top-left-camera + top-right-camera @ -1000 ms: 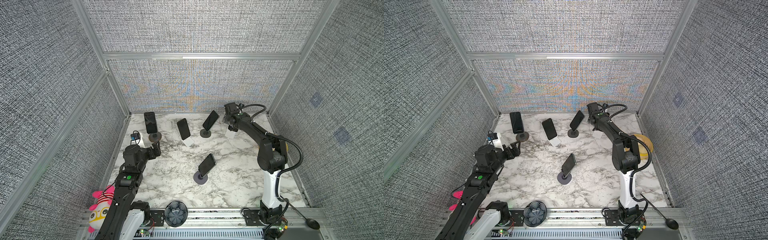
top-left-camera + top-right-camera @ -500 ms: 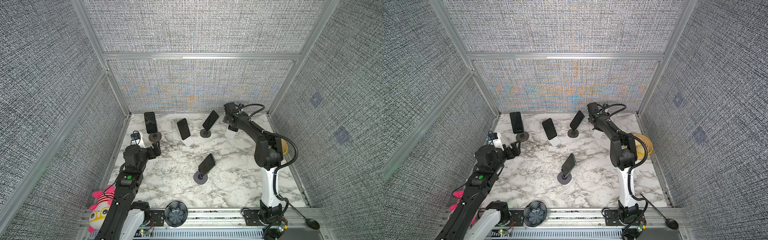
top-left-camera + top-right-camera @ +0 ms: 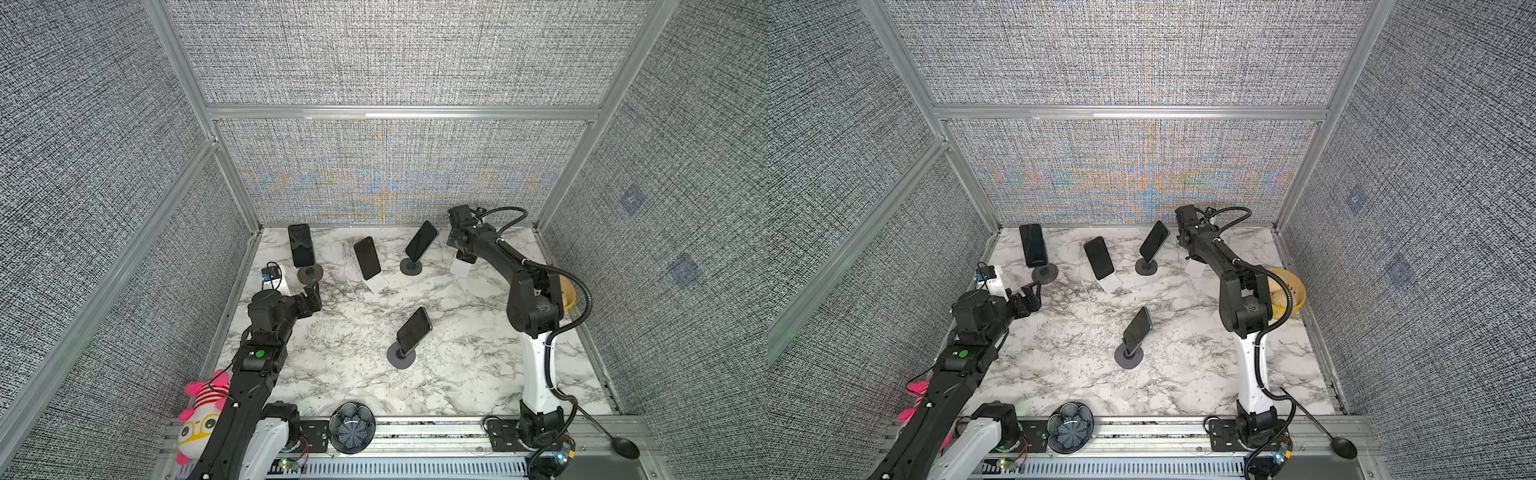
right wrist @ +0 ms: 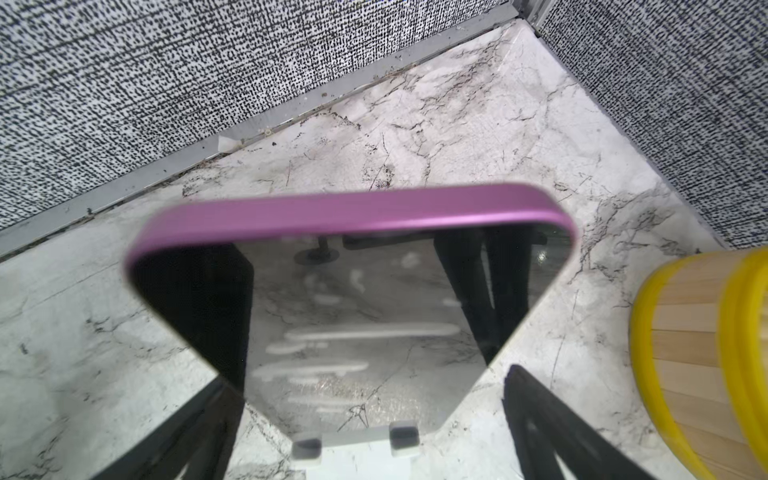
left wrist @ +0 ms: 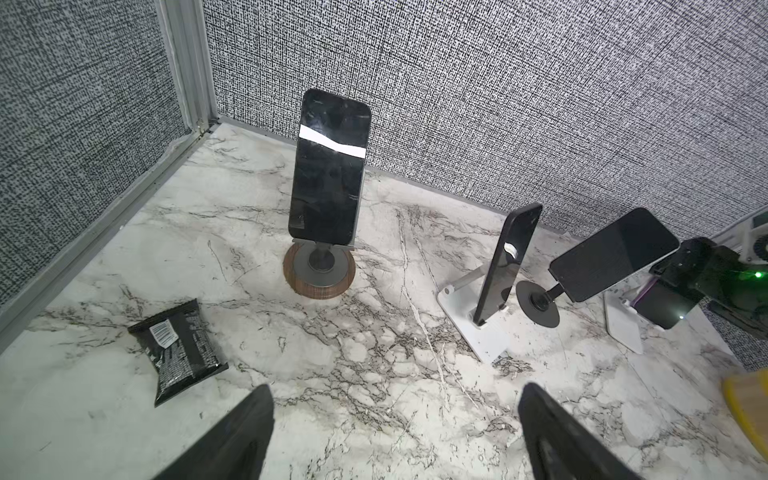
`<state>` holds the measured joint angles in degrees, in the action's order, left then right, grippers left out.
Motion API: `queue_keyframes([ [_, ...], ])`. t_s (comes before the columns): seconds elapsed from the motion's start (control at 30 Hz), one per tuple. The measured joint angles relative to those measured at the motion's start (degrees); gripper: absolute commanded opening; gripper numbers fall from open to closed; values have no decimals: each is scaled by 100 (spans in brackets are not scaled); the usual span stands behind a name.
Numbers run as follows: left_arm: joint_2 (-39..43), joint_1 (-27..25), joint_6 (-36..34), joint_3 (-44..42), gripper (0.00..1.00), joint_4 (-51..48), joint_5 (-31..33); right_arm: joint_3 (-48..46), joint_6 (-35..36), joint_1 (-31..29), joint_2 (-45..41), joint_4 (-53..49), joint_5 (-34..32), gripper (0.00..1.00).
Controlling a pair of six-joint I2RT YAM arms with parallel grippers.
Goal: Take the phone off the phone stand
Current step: 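Close the right gripper on the top edge of the purple-edged phone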
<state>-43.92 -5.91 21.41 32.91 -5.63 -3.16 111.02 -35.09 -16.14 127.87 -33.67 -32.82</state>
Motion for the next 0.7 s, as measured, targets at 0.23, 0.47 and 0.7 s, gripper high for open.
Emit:
queue_keyframes([
  [0.23,-28,0,0,-4,93,2,0,0,79,-2,-37,42,-76,97],
  [0.47,-31,0,0,-9,93,2,0,31,199,2,-153,103,-146,96],
  [0.7,-31,0,0,-20,93,37,-2,28,273,11,-173,136,-164,93],
])
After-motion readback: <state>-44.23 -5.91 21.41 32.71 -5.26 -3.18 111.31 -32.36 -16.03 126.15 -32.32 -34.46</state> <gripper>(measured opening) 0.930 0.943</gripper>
